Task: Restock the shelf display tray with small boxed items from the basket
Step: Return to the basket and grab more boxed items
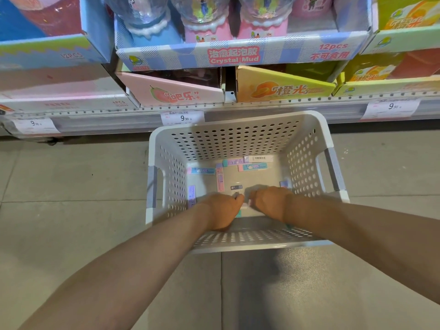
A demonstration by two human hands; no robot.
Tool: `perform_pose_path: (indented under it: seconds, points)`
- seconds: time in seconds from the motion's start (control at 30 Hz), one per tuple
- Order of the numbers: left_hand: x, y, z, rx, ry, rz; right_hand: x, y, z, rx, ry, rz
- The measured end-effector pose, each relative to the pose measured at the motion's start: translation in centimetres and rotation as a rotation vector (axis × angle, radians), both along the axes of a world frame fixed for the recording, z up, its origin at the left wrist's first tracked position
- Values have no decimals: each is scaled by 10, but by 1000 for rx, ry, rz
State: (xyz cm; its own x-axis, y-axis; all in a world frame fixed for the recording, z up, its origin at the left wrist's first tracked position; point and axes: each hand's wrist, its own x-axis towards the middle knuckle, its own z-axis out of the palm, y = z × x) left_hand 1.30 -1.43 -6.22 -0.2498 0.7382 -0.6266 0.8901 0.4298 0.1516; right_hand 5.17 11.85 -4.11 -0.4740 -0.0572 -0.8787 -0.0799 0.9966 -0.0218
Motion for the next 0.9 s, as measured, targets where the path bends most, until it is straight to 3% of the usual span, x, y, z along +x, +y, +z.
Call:
perform_pose_path:
  seconds: [0.13, 0.2, 0.33, 0.5, 0.7, 0.83, 0.9]
  points:
    - [-1, -5, 1, -27, -20, 75, 6, 13, 32, -35, 253, -99]
    - [-2, -7, 4, -42, -78, 162, 11, 19, 37, 89, 357, -119]
    - [-5, -6, 14, -40, -89, 295, 5, 19, 37, 247, 184, -270]
    - [-11, -8, 17, -99, -54, 242, 4, 19, 20, 206, -53, -259]
    - [-13, -12, 16, -145, -102, 375, 5, 13, 10, 64, 17, -270]
    - [-16, -11, 21, -84, -247, 550, 7, 19, 9, 70, 19, -423]
    - [-18, -10, 26, 1, -363, 694, 6, 22, 14, -36, 80, -502]
